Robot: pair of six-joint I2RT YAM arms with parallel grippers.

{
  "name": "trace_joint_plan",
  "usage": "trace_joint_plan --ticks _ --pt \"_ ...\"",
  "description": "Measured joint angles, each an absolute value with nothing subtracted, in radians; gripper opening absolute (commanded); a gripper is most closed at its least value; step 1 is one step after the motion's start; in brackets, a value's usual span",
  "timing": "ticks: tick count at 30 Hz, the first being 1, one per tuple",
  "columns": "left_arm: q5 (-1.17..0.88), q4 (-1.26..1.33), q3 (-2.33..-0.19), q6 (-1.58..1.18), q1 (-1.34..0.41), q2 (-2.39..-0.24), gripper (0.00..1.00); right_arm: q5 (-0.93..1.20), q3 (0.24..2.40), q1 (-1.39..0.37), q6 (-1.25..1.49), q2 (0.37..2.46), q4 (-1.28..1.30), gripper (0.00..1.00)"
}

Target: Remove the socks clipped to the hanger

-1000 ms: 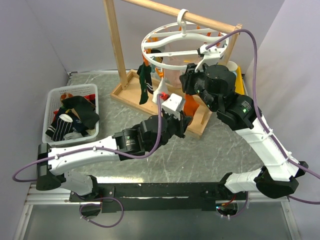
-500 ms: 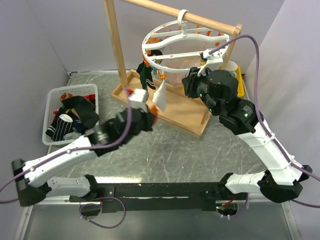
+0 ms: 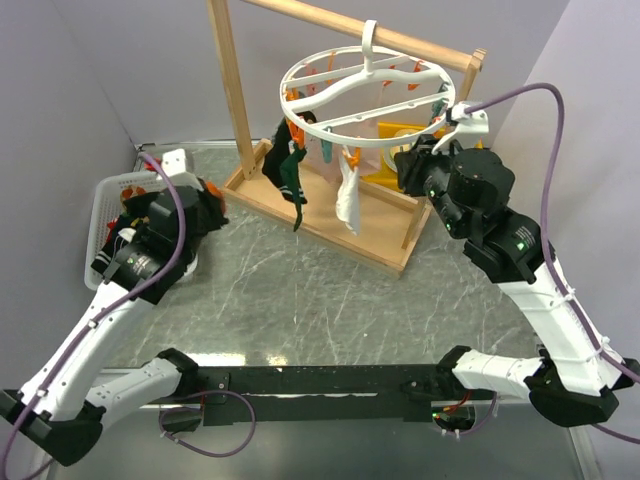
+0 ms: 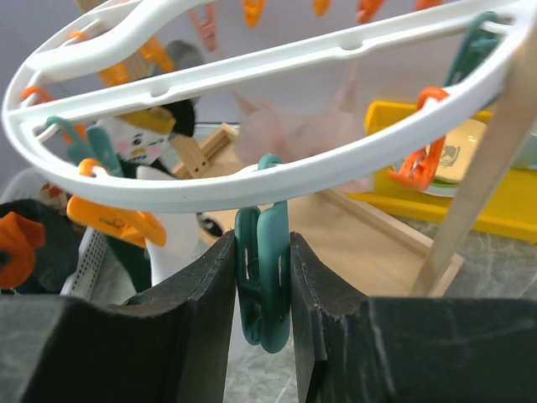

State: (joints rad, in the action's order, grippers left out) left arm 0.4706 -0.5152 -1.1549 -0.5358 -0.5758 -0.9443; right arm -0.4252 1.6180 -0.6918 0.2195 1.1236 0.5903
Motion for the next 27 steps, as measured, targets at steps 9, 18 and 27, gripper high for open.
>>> trace_joint_plan --ticks 9,18,27 --pt "0.334 -0.529 -1.176 -0.524 -0.212 -1.012 0.01 -0.394 1.548 -0.638 0.249 1.051 0.569 0.6" --pt "0.266 -0.535 -1.275 -0.484 -0.118 -1.118 0.01 -0.295 1.41 -0.63 0.286 0.887 0.577 0.97" --pt "0.229 -0.519 -1.366 -0.439 0.05 -1.309 0.01 -0.199 1.253 -0.63 0.33 0.756 0.571 0.97"
